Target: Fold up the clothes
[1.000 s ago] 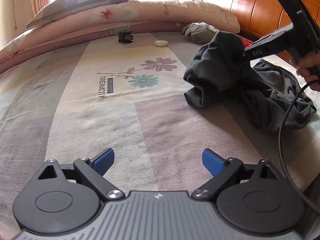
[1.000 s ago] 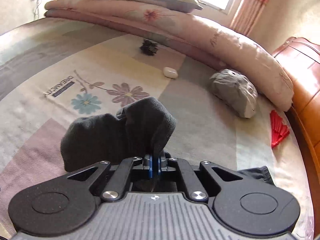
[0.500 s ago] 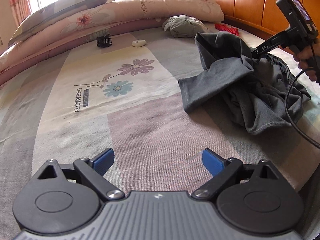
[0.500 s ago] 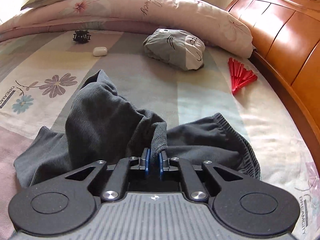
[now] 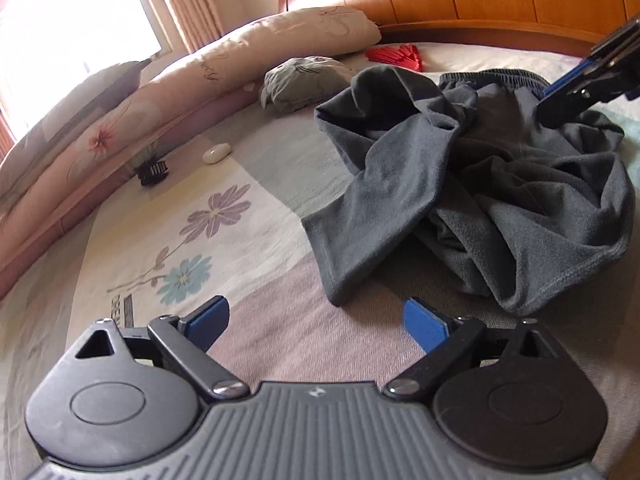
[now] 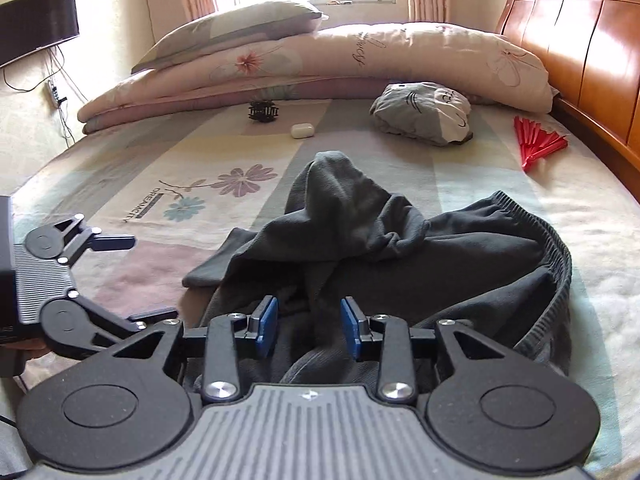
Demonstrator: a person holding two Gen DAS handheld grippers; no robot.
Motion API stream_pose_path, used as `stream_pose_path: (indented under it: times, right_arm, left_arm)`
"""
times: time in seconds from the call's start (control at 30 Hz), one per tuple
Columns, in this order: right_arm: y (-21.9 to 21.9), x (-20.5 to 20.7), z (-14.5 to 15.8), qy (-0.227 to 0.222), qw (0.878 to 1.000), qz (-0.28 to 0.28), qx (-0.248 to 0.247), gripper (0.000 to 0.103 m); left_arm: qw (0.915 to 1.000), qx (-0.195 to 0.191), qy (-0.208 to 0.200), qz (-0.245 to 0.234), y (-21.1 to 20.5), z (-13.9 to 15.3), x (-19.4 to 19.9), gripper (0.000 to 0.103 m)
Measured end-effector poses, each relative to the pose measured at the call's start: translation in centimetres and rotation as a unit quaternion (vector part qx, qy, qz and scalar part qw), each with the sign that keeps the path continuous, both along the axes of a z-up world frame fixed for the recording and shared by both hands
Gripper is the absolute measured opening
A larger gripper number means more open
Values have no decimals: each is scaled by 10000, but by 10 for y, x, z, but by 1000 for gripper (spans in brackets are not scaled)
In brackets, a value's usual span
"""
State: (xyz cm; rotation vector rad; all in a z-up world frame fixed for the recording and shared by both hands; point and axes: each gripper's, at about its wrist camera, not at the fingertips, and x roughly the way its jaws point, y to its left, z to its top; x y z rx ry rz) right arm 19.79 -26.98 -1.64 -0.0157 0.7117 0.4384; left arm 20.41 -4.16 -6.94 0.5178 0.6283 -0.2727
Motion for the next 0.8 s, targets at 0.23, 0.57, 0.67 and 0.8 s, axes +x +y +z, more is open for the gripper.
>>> stream_pose_path:
  times: [0.23, 0.57, 0.67, 0.8]
  right_arm:
    - [-6, 1, -9, 65, 9999, -10, 137, 40]
    - [-15, 4, -18, 196, 9995, -73, 220, 40]
    - [-16, 4, -17, 187, 9995, -47, 241, 40]
    - [-16, 4, -13, 148, 9994, -27, 314, 42]
  left_arm:
    - [9979, 523, -167, -356, -25, -20, 21, 73]
    - [9987, 209, -116, -458, -27, -7, 43, 7]
    - [9996, -174, -4, -204, -9, 7, 55, 6]
    - [9992, -357, -55, 165, 19, 25, 70, 5]
